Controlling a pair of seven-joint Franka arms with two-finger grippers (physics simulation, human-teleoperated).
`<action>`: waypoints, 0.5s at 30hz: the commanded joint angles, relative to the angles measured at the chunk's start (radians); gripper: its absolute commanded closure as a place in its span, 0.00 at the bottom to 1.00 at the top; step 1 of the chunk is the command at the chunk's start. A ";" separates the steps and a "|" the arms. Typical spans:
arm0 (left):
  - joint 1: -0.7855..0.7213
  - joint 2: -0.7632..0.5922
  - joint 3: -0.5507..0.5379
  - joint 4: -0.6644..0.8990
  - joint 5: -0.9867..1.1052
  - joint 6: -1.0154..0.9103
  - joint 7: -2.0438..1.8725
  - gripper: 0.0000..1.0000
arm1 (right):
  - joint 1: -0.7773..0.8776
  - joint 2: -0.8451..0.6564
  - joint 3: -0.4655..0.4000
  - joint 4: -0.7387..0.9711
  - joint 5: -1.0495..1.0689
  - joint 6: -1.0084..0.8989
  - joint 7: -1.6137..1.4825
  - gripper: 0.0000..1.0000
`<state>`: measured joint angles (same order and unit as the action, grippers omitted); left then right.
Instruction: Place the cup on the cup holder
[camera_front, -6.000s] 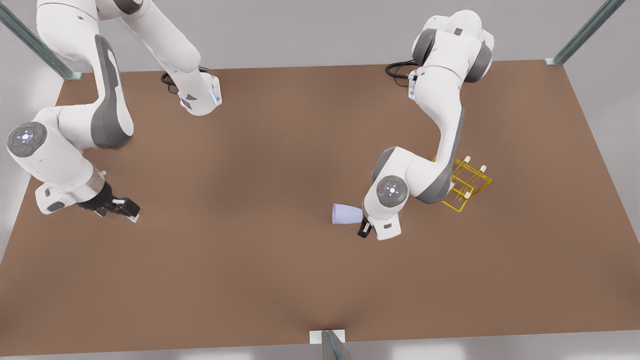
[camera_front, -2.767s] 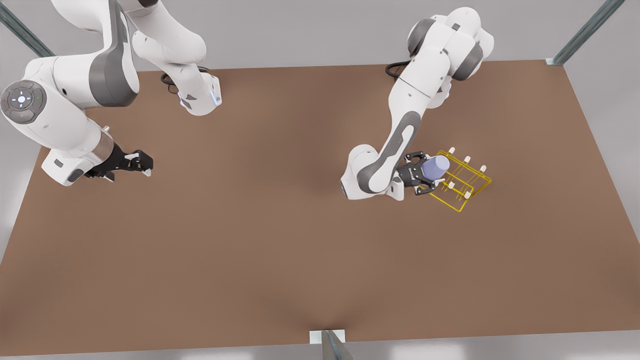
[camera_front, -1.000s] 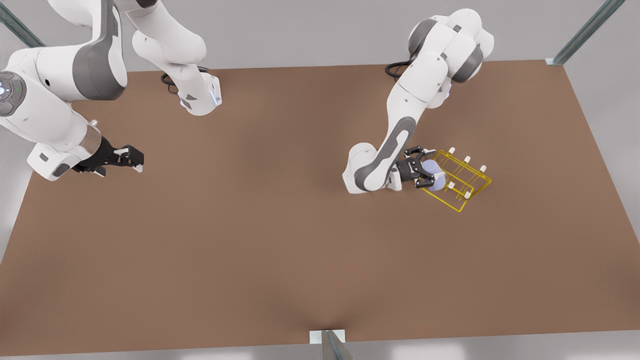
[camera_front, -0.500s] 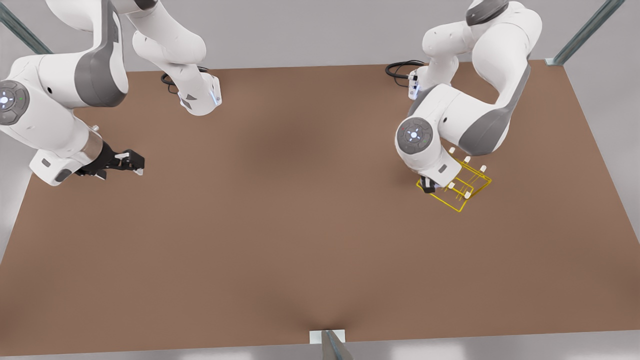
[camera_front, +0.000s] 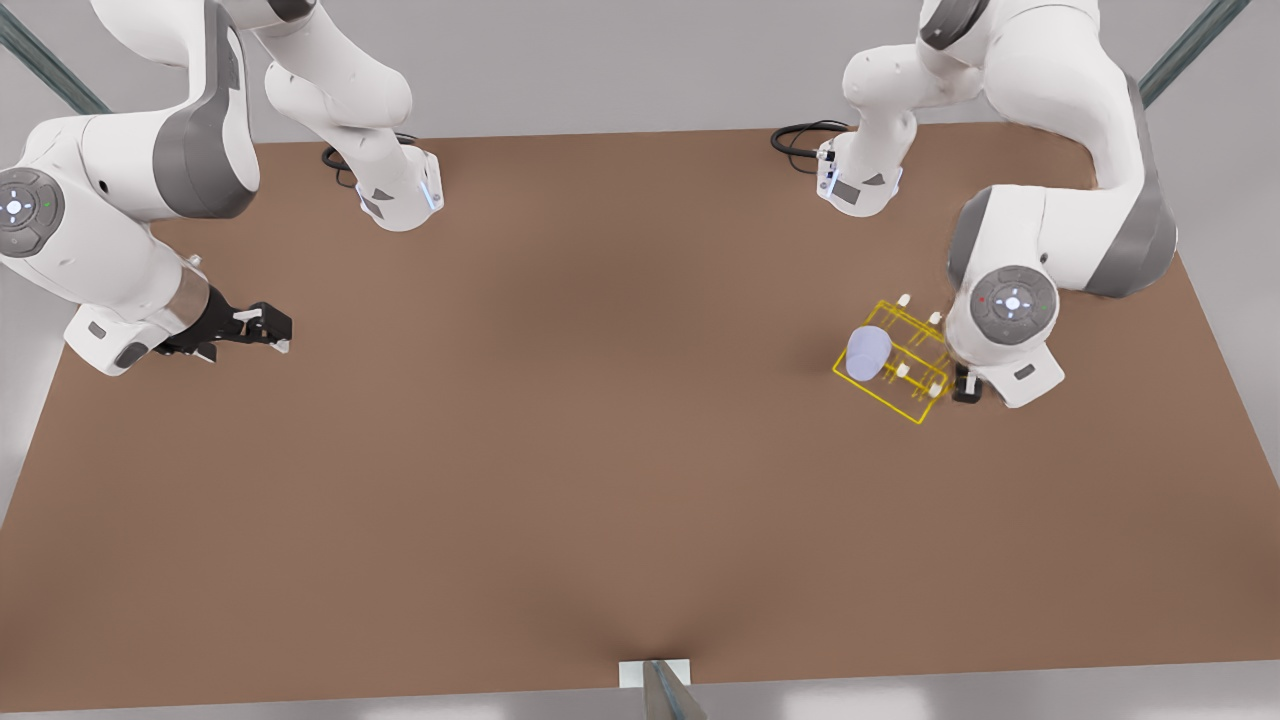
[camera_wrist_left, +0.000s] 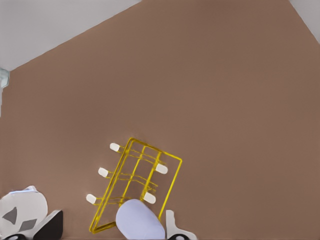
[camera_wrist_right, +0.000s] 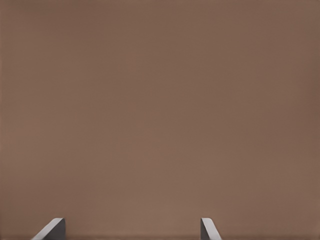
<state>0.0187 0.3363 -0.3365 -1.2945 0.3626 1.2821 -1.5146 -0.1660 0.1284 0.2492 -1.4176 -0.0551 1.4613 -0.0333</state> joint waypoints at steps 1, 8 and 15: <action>-0.048 -0.150 0.062 -0.149 -0.241 0.276 1.151 0.00 | 0.000 -0.001 0.001 0.000 0.001 -0.009 -0.002 0.00; -0.037 -0.069 0.136 -0.011 -0.307 0.275 1.443 0.00 | -0.001 -0.001 0.001 0.002 0.001 -0.009 -0.004 0.00; -0.059 -0.068 0.128 -0.009 -0.278 0.247 1.412 0.00 | -0.001 -0.001 0.001 0.002 0.001 -0.009 -0.004 0.00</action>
<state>-0.0393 0.2682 -0.2082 -1.3047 0.0838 1.5217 -0.7135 -0.1672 0.1284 0.2492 -1.4158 -0.0541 1.4536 -0.0354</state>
